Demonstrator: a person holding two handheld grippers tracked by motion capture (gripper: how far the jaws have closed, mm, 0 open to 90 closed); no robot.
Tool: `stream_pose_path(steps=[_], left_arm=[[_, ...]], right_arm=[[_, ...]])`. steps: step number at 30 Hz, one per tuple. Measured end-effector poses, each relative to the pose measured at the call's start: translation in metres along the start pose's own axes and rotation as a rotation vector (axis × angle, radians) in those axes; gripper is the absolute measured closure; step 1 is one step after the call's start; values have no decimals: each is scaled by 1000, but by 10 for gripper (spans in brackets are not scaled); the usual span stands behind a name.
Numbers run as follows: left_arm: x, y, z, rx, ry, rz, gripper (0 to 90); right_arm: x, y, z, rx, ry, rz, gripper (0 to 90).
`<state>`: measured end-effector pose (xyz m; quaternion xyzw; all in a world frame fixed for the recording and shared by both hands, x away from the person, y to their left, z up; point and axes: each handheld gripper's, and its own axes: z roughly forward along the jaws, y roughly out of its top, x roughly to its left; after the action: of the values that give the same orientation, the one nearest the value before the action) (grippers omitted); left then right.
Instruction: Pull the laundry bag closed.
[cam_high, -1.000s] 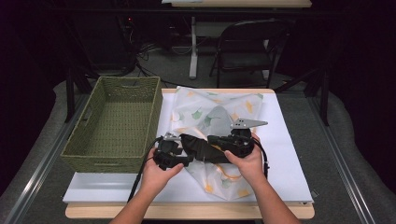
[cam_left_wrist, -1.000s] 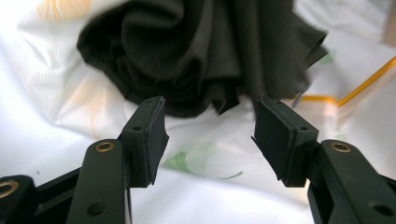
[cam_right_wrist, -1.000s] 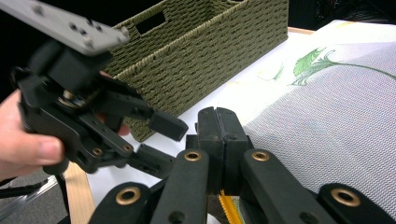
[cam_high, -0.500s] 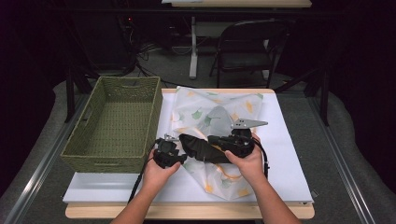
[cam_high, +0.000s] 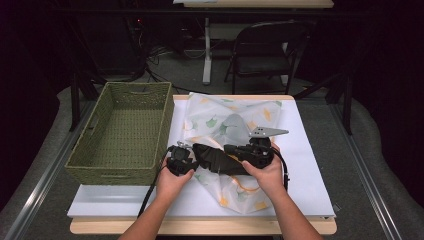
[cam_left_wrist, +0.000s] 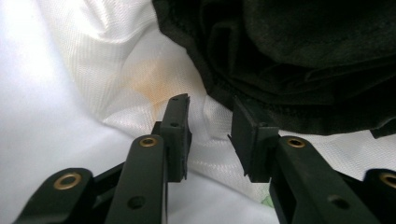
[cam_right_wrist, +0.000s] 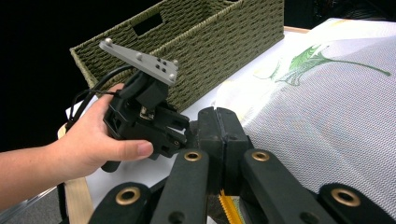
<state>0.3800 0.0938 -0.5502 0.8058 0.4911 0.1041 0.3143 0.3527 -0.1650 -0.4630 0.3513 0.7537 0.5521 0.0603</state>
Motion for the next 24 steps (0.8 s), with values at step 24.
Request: stream_pose_path(steps=[24], left_arm=[[-6,3,-13,-18,-3,9,887]], right_arm=[[-2,-1,1,5,-4,8,900]])
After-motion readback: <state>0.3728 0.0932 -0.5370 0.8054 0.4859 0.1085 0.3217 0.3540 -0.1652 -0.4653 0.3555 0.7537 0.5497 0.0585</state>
